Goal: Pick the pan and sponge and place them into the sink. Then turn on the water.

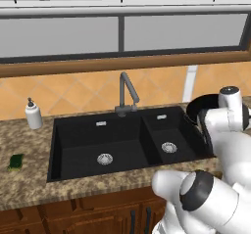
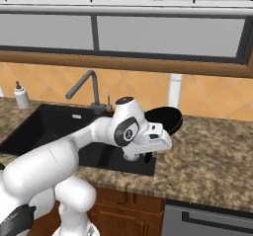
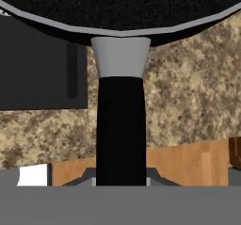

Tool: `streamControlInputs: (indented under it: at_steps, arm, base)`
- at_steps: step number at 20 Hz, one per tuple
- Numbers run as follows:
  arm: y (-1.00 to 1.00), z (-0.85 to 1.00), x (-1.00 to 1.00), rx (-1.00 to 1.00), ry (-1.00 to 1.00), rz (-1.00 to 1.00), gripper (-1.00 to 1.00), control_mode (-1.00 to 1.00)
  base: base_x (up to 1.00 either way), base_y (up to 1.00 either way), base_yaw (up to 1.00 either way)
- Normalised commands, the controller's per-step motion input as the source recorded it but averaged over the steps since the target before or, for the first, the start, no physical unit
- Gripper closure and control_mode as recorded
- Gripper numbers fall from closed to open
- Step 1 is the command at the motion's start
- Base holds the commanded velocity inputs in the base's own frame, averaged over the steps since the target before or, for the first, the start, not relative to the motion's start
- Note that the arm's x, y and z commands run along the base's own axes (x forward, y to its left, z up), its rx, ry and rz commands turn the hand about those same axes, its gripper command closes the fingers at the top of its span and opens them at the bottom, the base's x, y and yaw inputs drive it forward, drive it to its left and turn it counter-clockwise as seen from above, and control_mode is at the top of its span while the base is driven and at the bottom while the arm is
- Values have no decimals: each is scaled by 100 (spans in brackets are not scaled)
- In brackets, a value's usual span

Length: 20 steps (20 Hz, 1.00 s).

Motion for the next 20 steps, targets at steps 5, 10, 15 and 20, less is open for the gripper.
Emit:
streamControlInputs:
  at_steps: [5, 10, 15, 20]
  arm:
    - [90, 3, -18, 0, 3, -19, 100, -100]
    - [88, 0, -41, 6, -13, -38, 100, -100]
    - [99, 2, -11, 2, -9, -39, 100, -100]
    - [100, 10, 0, 0, -8, -32, 100, -100]
  base:
    - [0, 0, 0]
    - [0, 0, 0]
    - [0, 0, 0]
    - [0, 0, 0]
